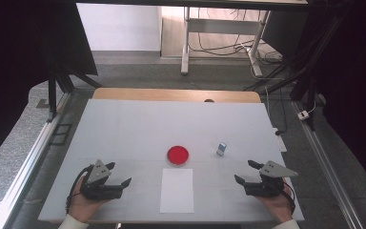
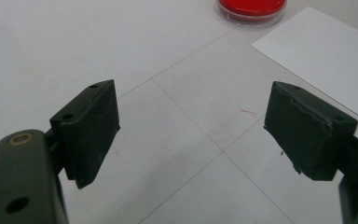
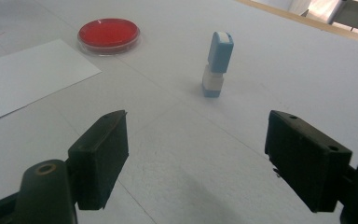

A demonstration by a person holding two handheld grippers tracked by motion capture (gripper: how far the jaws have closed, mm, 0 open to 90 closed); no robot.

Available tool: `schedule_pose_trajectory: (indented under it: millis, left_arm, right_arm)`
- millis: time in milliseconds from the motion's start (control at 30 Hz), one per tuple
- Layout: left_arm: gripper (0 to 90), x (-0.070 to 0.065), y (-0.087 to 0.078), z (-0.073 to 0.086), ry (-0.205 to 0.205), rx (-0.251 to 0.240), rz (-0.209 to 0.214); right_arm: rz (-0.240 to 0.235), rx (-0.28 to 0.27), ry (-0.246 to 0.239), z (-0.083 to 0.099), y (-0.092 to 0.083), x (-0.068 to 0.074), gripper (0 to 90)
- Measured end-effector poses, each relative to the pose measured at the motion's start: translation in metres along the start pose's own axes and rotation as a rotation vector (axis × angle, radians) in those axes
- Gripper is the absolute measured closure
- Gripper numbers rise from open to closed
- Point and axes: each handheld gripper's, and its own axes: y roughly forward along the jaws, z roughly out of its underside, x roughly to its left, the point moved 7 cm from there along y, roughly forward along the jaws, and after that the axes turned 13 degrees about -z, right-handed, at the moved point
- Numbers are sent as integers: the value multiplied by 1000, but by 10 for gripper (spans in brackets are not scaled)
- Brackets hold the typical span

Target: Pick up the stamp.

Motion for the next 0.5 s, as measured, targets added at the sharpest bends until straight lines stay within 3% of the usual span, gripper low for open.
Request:
schedule_pose_trajectory:
  millis: [500]
  left_arm:
    - [185,1,1,-1,-4,-10,-7]
  right_arm:
    - [7,-12,15,-10,0,-1,234]
